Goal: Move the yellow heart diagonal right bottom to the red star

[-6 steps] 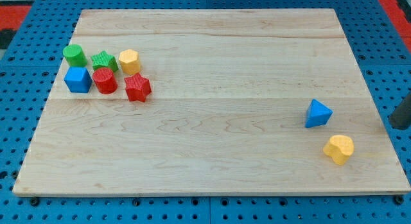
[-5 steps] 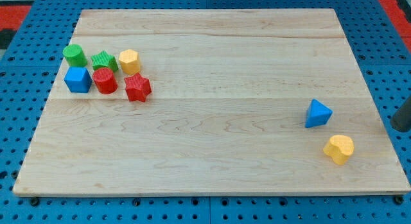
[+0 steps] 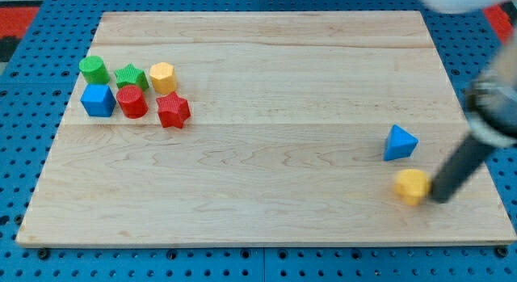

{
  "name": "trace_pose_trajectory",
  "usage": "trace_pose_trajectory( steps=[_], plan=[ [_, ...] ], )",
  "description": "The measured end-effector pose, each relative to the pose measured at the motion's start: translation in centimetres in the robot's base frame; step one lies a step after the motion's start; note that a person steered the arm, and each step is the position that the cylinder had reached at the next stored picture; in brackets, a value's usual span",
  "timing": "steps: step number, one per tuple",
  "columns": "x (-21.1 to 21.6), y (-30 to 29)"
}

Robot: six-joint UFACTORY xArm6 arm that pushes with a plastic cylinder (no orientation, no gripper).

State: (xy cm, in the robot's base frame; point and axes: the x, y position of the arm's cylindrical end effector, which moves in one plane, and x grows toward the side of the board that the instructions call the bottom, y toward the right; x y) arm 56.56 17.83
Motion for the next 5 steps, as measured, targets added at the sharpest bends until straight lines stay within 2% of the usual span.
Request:
trace_pose_trajectory(
  steps=[1, 2, 3, 4, 5],
  plan=[
    [-2.5, -8.9],
    [-3.0, -18.4],
    [-0.9, -15.7],
    [-1.6, -21.7],
    [-1.2, -22.7]
  ],
)
